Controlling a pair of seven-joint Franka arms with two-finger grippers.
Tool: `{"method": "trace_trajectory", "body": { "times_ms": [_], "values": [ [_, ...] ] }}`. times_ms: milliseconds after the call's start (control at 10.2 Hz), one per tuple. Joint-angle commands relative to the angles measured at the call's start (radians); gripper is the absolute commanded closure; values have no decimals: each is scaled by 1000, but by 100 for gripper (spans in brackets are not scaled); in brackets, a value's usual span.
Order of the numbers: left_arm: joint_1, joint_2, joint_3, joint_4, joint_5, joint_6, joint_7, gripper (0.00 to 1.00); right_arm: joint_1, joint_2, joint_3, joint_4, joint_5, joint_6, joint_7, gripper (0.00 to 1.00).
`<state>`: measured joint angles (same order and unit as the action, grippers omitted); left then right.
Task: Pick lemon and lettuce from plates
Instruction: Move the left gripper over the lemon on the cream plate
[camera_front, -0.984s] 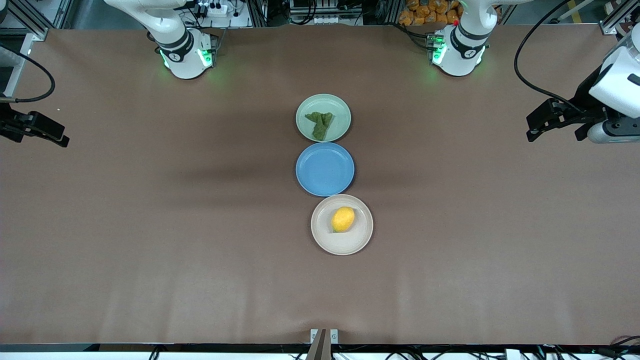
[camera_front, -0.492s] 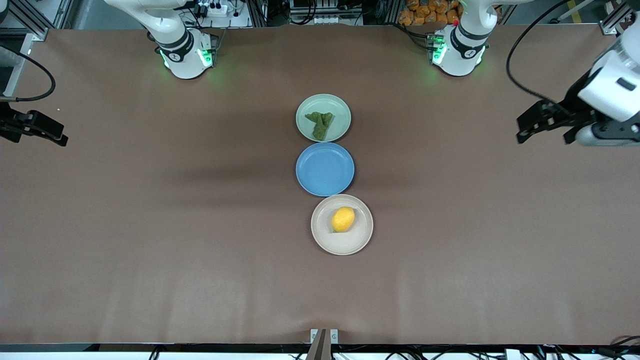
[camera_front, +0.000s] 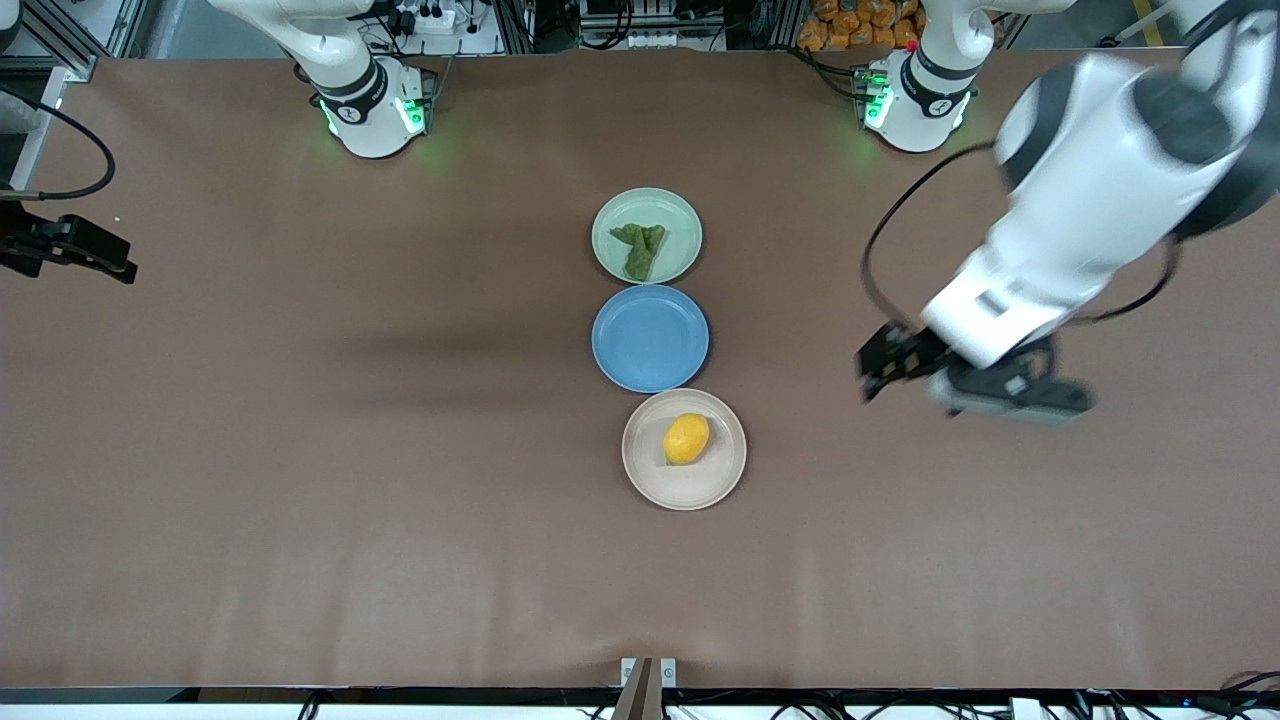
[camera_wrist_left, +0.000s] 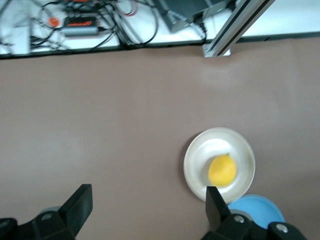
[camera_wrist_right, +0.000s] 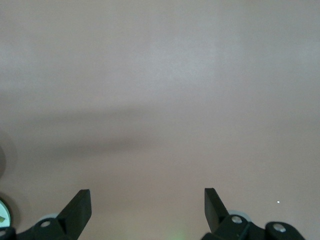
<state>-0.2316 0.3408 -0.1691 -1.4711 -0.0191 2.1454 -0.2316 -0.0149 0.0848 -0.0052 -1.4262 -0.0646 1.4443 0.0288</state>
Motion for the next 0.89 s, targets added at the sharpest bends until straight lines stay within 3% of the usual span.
{"method": "trace_trajectory", "body": {
  "times_ms": [0,295,492,787],
  "values": [
    [-35,133,5,32,-18,193,-9,0,-8,-3,46,-28,-6,5,34,0],
    [-142,366,11,159,-18,391,-92,0,-7,6,175,-118,-6,45,287,0],
    [-196,435,17,164,-18,506,-152,0,-4,22,278,-180,-3,111,330,0],
    [-232,478,19,163,-18,530,-173,0,-4,35,404,-325,44,304,481,0]
  ]
}}
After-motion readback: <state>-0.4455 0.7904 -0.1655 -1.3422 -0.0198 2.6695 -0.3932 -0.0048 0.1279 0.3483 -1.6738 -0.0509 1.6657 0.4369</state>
